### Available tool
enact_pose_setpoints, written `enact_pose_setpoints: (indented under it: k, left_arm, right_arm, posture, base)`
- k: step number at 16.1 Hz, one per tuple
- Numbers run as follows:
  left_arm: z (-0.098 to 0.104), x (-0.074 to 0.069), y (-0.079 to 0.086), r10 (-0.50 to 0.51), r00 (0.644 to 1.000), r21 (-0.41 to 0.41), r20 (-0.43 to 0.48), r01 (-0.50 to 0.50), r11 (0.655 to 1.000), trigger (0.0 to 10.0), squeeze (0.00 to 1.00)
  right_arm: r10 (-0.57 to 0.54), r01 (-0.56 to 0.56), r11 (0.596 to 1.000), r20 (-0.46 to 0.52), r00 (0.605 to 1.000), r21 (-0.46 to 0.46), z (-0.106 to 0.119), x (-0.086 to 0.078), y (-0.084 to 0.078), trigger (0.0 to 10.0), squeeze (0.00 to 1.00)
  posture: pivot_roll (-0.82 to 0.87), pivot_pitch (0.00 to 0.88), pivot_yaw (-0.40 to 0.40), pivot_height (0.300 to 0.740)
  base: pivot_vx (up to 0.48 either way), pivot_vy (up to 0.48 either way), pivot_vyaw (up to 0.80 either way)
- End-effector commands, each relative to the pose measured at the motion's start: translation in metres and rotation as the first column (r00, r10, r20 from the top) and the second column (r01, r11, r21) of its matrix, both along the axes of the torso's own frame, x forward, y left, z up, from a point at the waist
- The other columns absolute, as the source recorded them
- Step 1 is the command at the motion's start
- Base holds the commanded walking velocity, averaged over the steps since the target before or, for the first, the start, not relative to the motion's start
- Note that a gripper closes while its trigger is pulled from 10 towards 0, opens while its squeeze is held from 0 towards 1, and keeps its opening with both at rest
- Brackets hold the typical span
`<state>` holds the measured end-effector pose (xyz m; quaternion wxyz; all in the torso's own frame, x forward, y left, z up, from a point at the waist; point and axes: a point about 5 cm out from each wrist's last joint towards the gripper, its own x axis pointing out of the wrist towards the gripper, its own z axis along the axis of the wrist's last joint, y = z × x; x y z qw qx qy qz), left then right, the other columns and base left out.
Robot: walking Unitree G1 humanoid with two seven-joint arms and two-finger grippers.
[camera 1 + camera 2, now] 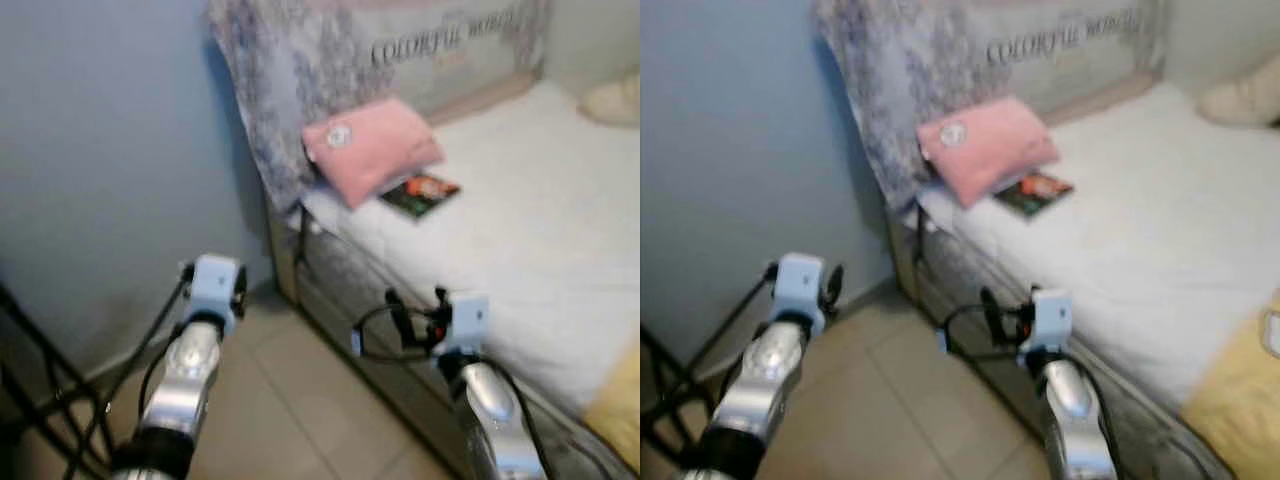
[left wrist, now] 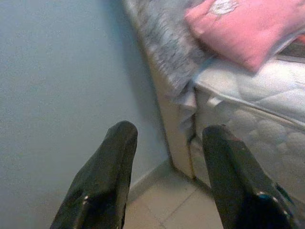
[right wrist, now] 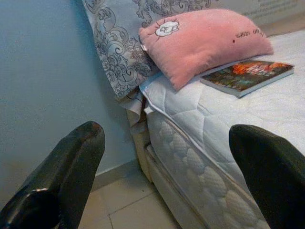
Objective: Clean up the room
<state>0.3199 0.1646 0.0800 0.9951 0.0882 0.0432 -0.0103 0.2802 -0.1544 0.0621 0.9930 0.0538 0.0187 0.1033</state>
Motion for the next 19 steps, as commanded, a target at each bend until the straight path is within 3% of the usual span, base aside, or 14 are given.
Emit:
enact_pose_setpoints:
  k: [1, 5, 6, 7, 9, 11, 14, 17, 19]
  left_arm:
    - [-0.002, 0.001, -0.009, -0.002, 1.0, -0.012, -0.007, 0.001, 1.0, 10.0, 0.0]
    - [0.006, 0.005, -0.019, 0.006, 0.999, 0.033, 0.032, -0.007, 0.999, 10.0, 0.0]
    - [0.004, 0.004, -0.018, 0.008, 1.0, 0.021, 0.023, -0.008, 1.0, 10.0, 0.0]
    - [0.0, 0.003, -0.018, 0.007, 1.0, -0.05, -0.012, -0.008, 0.999, 10.0, 0.0]
    - [0.0, 0.002, -0.015, -0.002, 1.0, -0.009, 0.001, 0.002, 1.0, 10.0, 0.0]
    - [0.001, -0.001, -0.024, -0.033, 0.999, 0.001, 0.017, 0.033, 0.999, 10.0, 0.0]
    - [0.001, -0.002, -0.033, -0.069, 0.997, 0.028, 0.016, 0.069, 0.997, 10.0, 0.0]
    - [0.012, 0.002, -0.03, -0.045, 0.997, -0.06, 0.07, 0.049, 0.997, 10.0, 0.0]
    - [0.013, 0.003, -0.026, -0.029, 0.997, -0.066, 0.067, 0.033, 0.997, 10.0, 0.0]
  right_arm:
    - [-0.031, 0.031, 1.0, -0.019, 0.999, -0.004, -0.005, -0.002, -0.007, 10.0, 0.0]
    - [-0.012, 0.012, 1.0, -0.037, 0.999, -0.006, -0.009, -0.004, -0.002, 10.0, 0.0]
    - [-0.01, 0.009, 1.0, -0.041, 0.999, -0.008, -0.01, -0.003, -0.002, 10.0, 0.0]
    - [0.001, -0.001, 1.0, -0.044, 0.999, -0.008, -0.01, -0.004, -0.001, 10.0, 0.0]
    - [0.044, -0.045, 0.999, -0.038, 0.998, -0.02, -0.009, -0.006, 0.0, 10.0, 0.0]
    - [0.023, -0.024, 1.0, -0.063, 0.998, -0.012, -0.014, -0.011, -0.005, 10.0, 0.0]
    - [0.058, -0.06, 0.998, -0.082, 0.995, -0.02, -0.021, -0.018, 0.0, 10.0, 0.0]
    - [0.009, -0.01, 1.0, -0.129, 0.992, -0.012, -0.026, -0.016, -0.006, 10.0, 0.0]
    - [0.032, -0.035, 0.999, -0.098, 0.995, -0.032, -0.021, -0.014, -0.007, 10.0, 0.0]
  posture:
    - [0.04, 0.0, 0.055, 0.71]
    - [0.04, 0.0, 0.06, 0.71]
    - [0.04, 0.0, 0.057, 0.71]
    - [0.05, 0.0, 0.05, 0.71]
    - [0.05, 0.0, 0.046, 0.71]
    - [0.05, 0.0, 0.042, 0.71]
    - [0.05, 0.0, 0.044, 0.71]
    - [0.04, 0.0, 0.048, 0.71]
    - [0.04, 0.0, 0.045, 0.71]
  base:
    - [0.0, -0.48, 0.68]
    - [0.0, -0.475, 0.65]
    - [0.0, -0.472, 0.62]
    - [0.0, -0.458, 0.62]
    - [0.287, -0.379, 0.6]
    - [0.324, -0.351, 0.6]
    - [0.301, -0.367, 0.59]
    - [0.233, 0.0, 0.19]
    - [0.458, 0.0, 0.3]
